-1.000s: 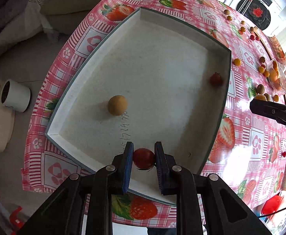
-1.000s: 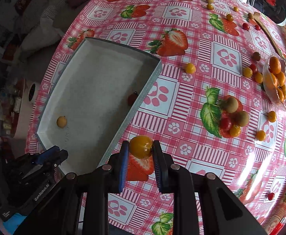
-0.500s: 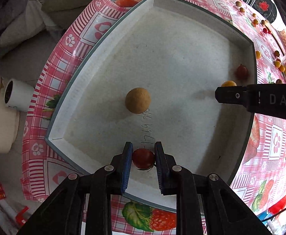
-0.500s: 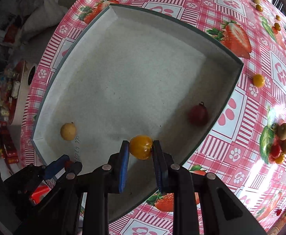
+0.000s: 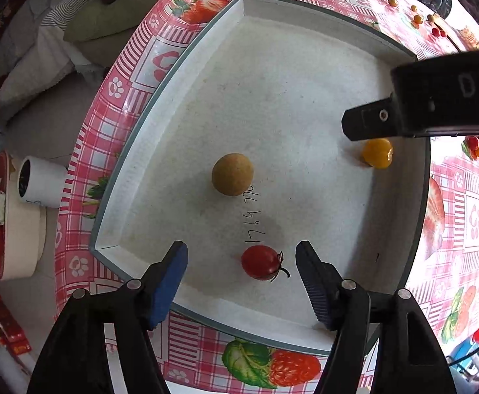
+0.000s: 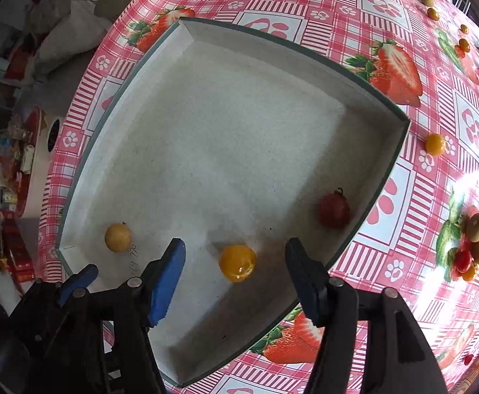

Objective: Organize fruits
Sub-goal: 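Grasp a yellow cherry tomato with the left tool while the right tool grasps a red cherry tomato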

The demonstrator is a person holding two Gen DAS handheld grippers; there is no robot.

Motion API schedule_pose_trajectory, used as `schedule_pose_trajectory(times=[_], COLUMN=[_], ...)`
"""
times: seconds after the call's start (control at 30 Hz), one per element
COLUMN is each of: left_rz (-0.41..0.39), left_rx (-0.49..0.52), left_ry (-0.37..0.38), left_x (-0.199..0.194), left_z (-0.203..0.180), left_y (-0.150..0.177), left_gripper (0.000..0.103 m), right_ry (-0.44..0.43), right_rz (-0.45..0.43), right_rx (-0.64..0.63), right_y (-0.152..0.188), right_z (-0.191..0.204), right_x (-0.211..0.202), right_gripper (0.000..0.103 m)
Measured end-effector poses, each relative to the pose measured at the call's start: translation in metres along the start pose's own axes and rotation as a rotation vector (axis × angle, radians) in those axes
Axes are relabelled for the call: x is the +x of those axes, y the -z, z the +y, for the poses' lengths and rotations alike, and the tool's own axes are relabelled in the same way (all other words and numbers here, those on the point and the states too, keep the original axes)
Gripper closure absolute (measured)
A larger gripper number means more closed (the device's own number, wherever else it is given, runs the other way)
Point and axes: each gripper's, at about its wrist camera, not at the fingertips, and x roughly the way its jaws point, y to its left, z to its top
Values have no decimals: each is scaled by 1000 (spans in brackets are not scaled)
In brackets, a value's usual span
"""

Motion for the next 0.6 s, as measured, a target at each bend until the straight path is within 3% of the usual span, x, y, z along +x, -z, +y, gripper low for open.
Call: schedule_pose_trajectory(times=[0.07, 0.2, 0.43, 0.6], left_rz=[3, -1, -40, -84], left_rx=[8, 29, 86, 162], left_ry=[-4, -13, -5, 14], left_x=[-2, -15, -39, -61], left_z=[-1, -2, -30, -66], left_y=[2, 8, -3, -14], left_gripper=[33, 33, 33, 33], right_ry=[-23, -38, -25, 9], right_rz=[-23, -66, -117, -134], right_rx=[18, 47, 164, 281], right_y=[-1, -1, 20, 59], right_z=[-3, -8, -61, -116], right_x=[-10, -31, -64, -82], right_gripper=[23, 23, 23, 23])
